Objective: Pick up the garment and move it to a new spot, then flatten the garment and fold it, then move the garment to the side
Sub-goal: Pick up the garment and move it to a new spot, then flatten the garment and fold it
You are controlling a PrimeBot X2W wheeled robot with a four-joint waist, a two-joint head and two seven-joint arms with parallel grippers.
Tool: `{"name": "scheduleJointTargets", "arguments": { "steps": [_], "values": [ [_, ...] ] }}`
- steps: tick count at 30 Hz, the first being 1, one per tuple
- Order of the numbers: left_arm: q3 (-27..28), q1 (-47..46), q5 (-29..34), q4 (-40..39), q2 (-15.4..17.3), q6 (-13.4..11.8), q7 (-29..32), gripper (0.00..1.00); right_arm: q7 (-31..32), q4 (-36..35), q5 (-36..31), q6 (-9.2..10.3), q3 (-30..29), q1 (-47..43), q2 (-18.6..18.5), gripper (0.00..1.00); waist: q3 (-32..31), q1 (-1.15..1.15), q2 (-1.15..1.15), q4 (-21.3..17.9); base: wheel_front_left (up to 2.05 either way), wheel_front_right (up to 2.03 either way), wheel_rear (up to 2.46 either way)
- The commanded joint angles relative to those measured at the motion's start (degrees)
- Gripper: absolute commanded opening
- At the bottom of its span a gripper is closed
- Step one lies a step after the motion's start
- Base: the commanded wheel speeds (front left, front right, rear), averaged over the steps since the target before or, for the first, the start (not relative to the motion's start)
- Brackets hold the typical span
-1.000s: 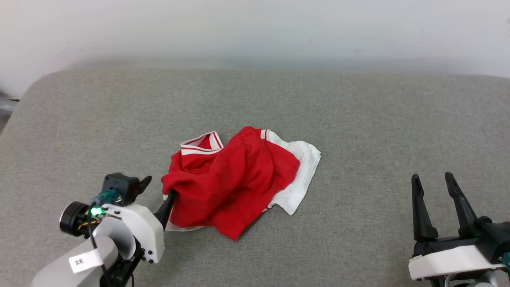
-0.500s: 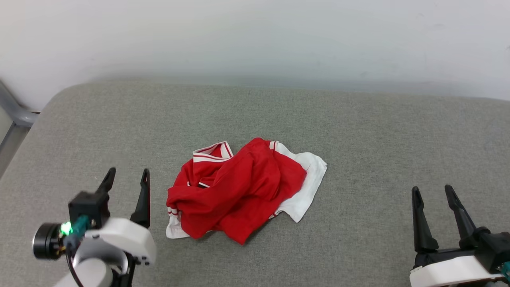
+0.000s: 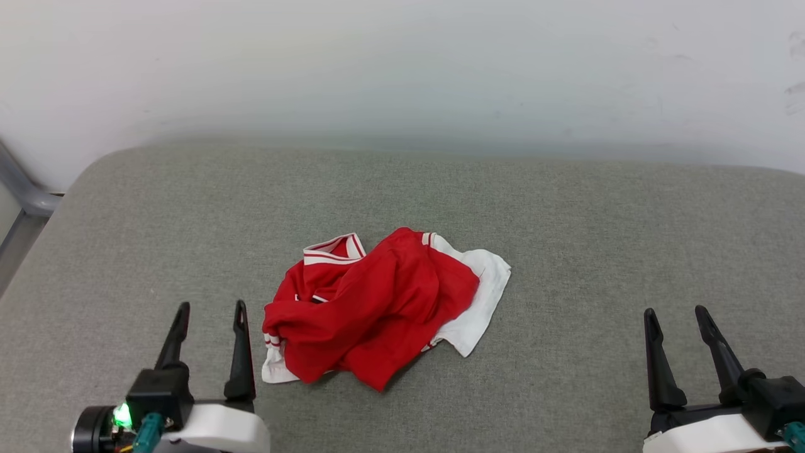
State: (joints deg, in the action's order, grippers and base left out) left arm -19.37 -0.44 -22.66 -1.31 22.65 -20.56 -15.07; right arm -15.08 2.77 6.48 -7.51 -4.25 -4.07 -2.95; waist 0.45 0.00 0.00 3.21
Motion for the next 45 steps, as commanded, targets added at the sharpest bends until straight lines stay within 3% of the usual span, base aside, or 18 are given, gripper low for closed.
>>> {"name": "scheduleJointTargets", "arguments": {
  "steps": [1, 12, 22, 45],
  "values": [
    [1.3, 1.4, 1.9, 0.6, -1.5, 1.4, -0.1, 1.00, -0.1, 0.2, 0.1, 0.04, 0.2, -0.5, 0.1, 1.00, -0.1, 0.00, 0.00, -0.1, 0.00, 0.00, 0.00],
    [9.3, 4.9, 10.5, 4.0, -9.0, 8.3, -0.1, 1.00, -0.1, 1.0, 1.2, 0.04, 0.2, -1.2, 0.1, 1.00, -0.5, 0.00, 0.00, -0.5, 0.00, 0.00, 0.00],
    [13.4, 5.8, 14.4, 4.9, -12.6, 12.5, -0.1, 1.00, -0.1, 1.1, 1.6, 0.04, 0.4, -1.6, 0.1, 1.00, -0.7, 0.00, 0.00, -0.4, 0.00, 0.00, 0.00],
    [18.3, 5.9, 19.0, 5.9, -16.9, 17.3, -0.1, 1.00, -0.1, 1.1, 1.3, 0.04, 0.2, -1.7, 0.1, 1.00, -0.8, 0.00, 0.00, 0.0, 0.00, 0.00, 0.00]
  ]
}}
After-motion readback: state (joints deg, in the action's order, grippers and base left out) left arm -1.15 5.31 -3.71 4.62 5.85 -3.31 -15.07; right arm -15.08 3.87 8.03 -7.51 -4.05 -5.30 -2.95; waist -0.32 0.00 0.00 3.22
